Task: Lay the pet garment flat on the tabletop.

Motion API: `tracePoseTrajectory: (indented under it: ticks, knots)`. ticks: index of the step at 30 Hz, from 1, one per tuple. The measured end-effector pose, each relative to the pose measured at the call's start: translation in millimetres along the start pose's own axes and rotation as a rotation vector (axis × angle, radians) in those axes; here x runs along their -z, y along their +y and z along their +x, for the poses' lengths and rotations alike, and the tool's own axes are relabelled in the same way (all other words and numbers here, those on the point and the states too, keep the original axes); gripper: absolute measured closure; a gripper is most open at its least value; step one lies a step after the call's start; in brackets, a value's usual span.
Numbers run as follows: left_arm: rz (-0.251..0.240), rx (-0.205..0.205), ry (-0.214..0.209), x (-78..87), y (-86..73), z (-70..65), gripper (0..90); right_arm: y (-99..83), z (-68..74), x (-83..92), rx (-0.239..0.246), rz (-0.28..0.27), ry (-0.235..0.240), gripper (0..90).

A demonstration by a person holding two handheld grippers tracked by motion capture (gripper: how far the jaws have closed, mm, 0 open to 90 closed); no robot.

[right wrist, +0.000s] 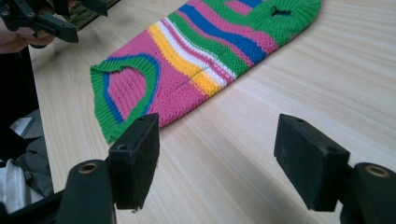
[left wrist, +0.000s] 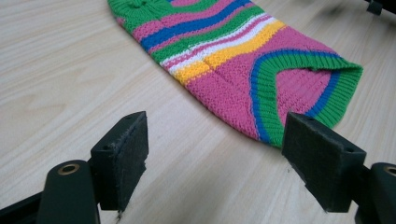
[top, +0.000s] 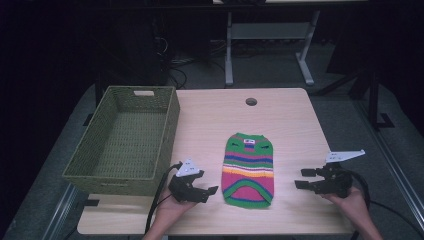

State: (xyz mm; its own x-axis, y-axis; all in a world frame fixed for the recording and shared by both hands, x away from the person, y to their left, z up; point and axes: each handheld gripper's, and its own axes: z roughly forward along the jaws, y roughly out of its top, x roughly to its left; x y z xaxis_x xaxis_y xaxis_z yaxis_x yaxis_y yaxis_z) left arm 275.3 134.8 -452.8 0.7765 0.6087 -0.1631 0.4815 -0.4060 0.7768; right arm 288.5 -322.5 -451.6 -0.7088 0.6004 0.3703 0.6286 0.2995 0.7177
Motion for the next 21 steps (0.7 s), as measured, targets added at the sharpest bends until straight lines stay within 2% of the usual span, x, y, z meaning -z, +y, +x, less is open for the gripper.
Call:
tracePoseTrajectory:
  ticks: [4,9,13,21]
  knots:
    - [-0.002,-0.005,0.0,4.1,-2.6,-2.4,22.8,-6.8,1.4,1.4,-0.008,0.015,-0.004,30.5]
    - [-0.004,-0.003,-0.002,7.3,-5.8,-4.8,22.8,-11.4,3.2,4.7,-0.009,0.006,-0.004,30.5]
    - [-0.018,0.015,-0.028,10.7,-7.3,-6.0,22.8,-17.7,5.9,8.2,-0.024,-0.003,-0.005,30.1]
    - [-0.044,0.004,-0.026,15.4,-11.6,-13.0,22.7,-29.6,14.1,11.5,-0.024,-0.014,-0.015,29.2]
